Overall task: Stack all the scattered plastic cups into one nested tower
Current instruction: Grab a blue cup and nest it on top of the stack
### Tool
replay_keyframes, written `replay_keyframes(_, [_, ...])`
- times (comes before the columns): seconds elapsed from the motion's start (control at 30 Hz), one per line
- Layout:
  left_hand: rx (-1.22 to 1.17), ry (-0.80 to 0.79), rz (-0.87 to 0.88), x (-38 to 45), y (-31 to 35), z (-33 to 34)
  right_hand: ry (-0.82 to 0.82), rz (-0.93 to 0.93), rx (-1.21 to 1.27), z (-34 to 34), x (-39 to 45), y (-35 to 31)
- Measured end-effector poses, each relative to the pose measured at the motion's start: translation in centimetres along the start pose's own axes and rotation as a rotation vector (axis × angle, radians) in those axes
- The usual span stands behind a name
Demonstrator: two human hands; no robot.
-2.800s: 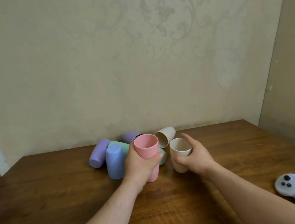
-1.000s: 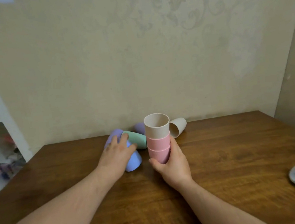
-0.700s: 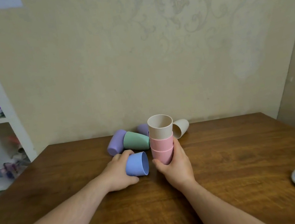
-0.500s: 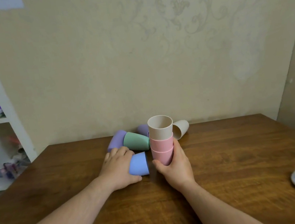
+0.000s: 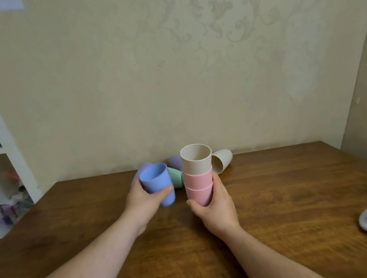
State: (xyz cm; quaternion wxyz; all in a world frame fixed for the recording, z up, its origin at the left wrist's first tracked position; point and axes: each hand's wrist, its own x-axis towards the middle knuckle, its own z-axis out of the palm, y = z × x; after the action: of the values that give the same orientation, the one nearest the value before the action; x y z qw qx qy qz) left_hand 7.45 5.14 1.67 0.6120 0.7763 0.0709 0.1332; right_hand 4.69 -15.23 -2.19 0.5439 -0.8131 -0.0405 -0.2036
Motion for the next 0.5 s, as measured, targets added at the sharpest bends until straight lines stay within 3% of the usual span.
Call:
replay_keyframes(0.13, [-0.296, 0.133, 0.178, 0.1, 8.0, 0.4, -0.007, 0.007, 0.010, 0.0, 0.1, 0.1])
replay_keyframes(0.23, [-0.358, 0.081, 0.328, -0.2, 12.9, 0.9, -0.006, 0.011, 0.011, -0.1, 0.0, 0.0])
replay_keyframes(0.37, [-0.153, -0.127, 0.355, -1.3, 15.2, 3.0, -0.008, 0.018, 0.003, -0.2, 0.0, -0.2])
replay_keyframes(0.5, [0.065, -0.227, 0.272, -1.9, 12.4, 5.2, -0.024, 0.034, 0.009, -0.2, 0.0, -0.2])
